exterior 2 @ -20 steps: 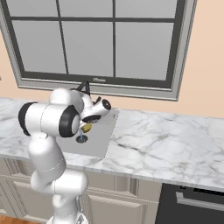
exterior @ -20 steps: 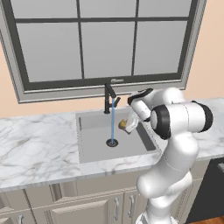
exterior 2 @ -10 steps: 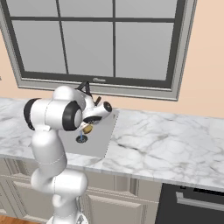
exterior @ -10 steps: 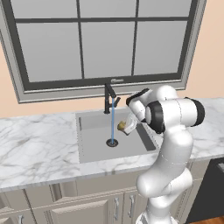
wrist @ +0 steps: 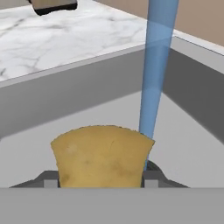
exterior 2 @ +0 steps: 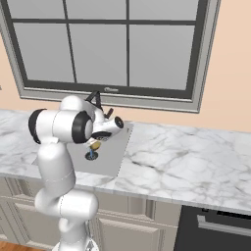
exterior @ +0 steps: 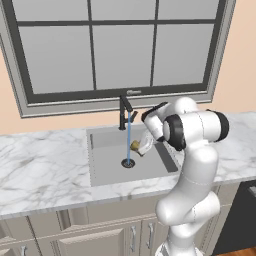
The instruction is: Soak the sponge with water for a few seconds and then drop it inside the sink.
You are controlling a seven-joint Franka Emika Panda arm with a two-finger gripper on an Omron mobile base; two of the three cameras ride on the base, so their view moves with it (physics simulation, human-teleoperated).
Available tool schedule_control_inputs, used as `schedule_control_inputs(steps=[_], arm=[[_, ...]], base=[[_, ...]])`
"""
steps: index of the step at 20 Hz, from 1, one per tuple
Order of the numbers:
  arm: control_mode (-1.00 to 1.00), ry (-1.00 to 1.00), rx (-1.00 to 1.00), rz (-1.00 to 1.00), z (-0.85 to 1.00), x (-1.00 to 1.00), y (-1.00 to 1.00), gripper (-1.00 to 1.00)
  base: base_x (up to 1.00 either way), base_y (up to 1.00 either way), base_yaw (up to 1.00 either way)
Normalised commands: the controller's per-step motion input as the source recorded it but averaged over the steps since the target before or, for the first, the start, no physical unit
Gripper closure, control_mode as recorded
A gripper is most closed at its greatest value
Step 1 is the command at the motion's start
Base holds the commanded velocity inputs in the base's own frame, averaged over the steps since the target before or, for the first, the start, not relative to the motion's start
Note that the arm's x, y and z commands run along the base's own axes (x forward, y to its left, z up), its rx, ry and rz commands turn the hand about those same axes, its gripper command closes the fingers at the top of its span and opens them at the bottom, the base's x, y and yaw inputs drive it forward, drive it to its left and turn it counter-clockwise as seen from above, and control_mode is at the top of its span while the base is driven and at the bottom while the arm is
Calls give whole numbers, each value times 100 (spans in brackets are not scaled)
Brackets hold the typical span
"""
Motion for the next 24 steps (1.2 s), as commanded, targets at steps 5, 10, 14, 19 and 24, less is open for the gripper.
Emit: schedule_control_inputs(steps=[5,10,14,19,24], arm=[[-100,0,0,0,-2,21,12,100],[-100,0,0,0,-4,24,4,100],[-100,0,0,0,-9,22,0,100],[-100,0,0,0,-14,22,0,100],[-100,0,0,0,-16,25,0,100]], base=[[0,0,0],[0,0,0],[0,0,0],[0,0,0],[0,0,0]])
